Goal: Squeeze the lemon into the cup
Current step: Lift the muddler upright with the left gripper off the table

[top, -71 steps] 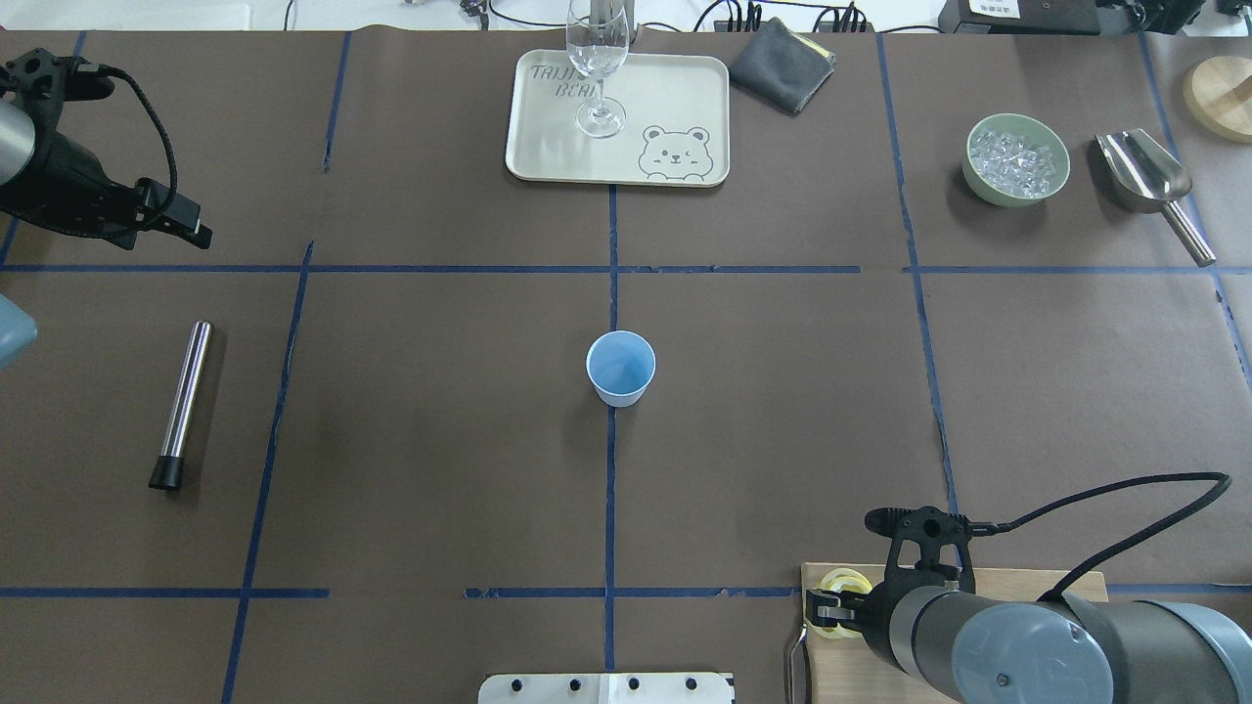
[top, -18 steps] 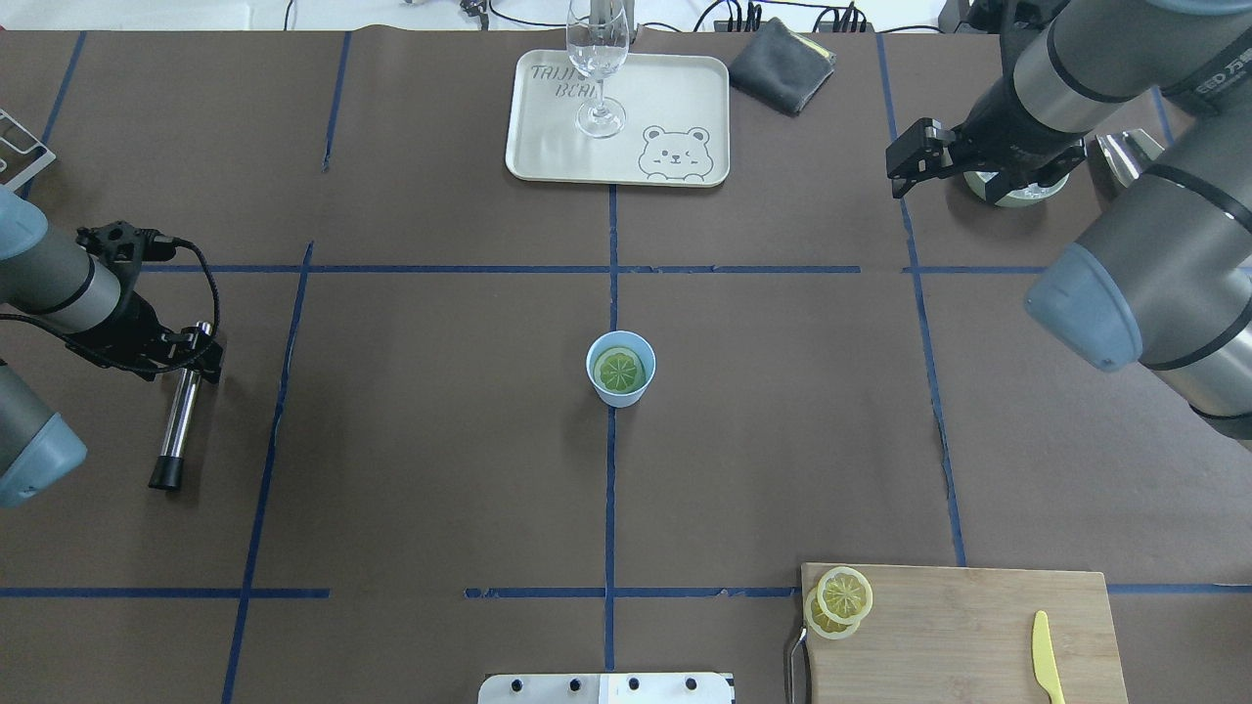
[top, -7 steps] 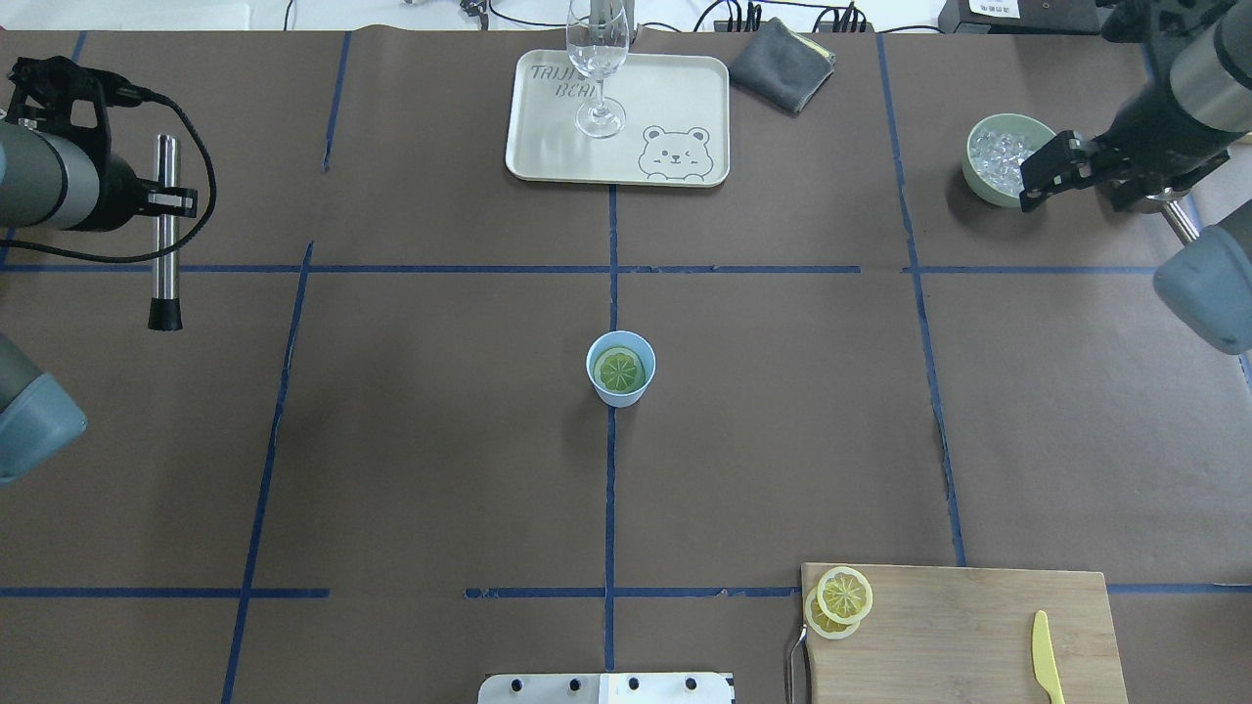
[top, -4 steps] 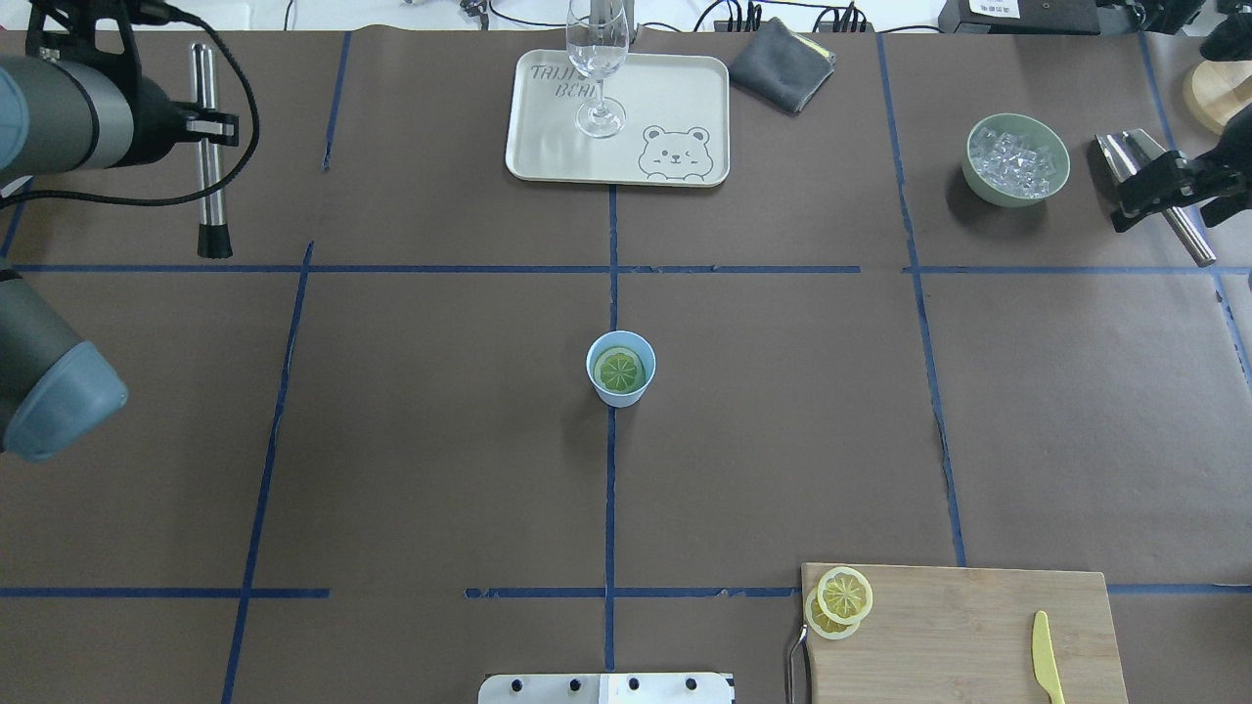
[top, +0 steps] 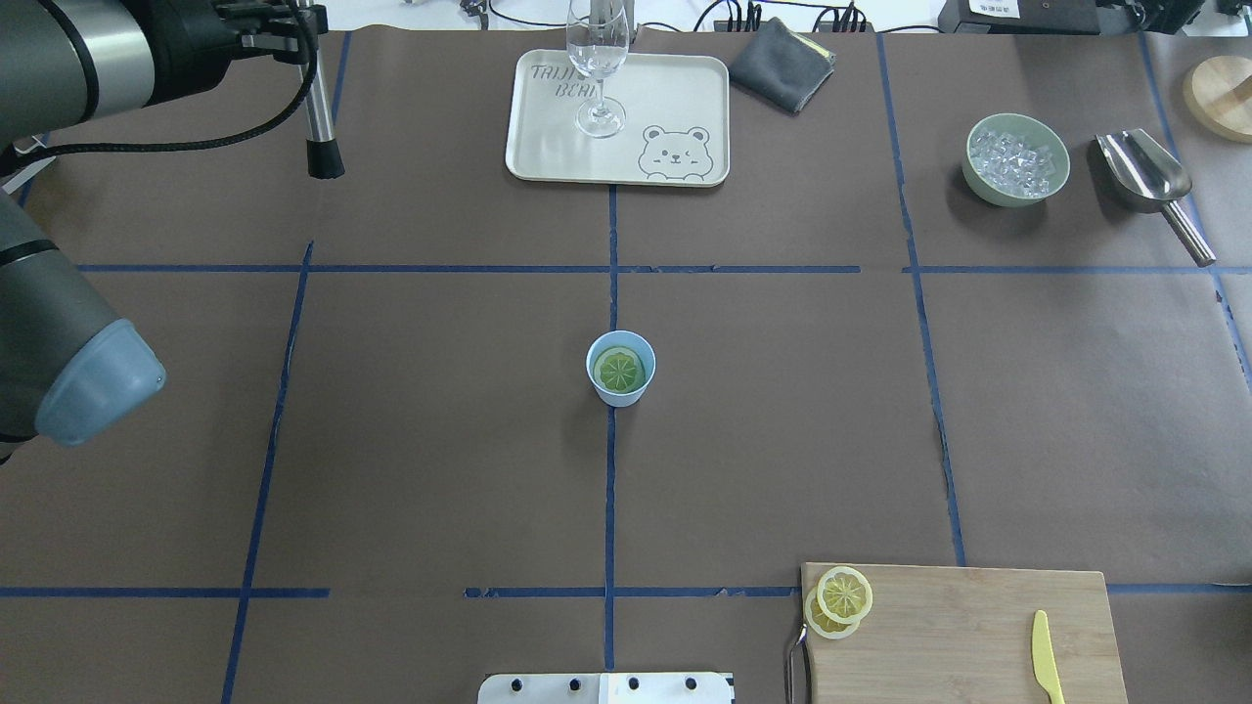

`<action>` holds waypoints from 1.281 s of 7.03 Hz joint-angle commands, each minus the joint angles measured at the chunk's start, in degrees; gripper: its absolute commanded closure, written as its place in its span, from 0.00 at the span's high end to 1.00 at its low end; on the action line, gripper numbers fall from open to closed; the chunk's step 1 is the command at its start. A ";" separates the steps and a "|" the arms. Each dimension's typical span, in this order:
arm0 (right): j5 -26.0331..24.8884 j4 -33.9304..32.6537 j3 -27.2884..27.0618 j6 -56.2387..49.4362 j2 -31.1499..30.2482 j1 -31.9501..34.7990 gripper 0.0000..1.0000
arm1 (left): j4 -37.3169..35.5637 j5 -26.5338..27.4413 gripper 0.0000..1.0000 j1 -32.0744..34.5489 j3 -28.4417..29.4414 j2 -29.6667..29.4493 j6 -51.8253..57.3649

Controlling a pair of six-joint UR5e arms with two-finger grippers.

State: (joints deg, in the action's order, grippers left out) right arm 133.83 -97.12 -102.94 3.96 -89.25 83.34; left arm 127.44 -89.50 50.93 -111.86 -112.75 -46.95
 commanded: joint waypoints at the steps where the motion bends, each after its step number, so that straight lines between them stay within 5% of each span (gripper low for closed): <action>1: 0.99 0.00 7.45 -14.17 -1.54 7.95 1.00 | 10.68 0.03 0.00 -1.36 0.06 -0.02 -0.08; 4: 3.28 0.09 7.07 -14.25 -0.49 9.65 1.00 | 20.37 0.64 0.00 -5.92 0.76 -0.72 0.27; 7: 3.28 0.09 6.97 -7.68 0.13 9.65 1.00 | 24.34 31.48 0.00 -21.26 1.38 -1.24 0.97; 9: 3.37 0.09 6.97 -7.65 -0.13 9.65 1.00 | 28.63 38.49 0.00 -27.18 1.47 -0.72 2.02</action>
State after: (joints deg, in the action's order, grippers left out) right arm 137.15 -97.03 -95.97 -4.09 -89.28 92.98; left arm 153.30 -56.25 27.60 -110.50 -113.74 -45.71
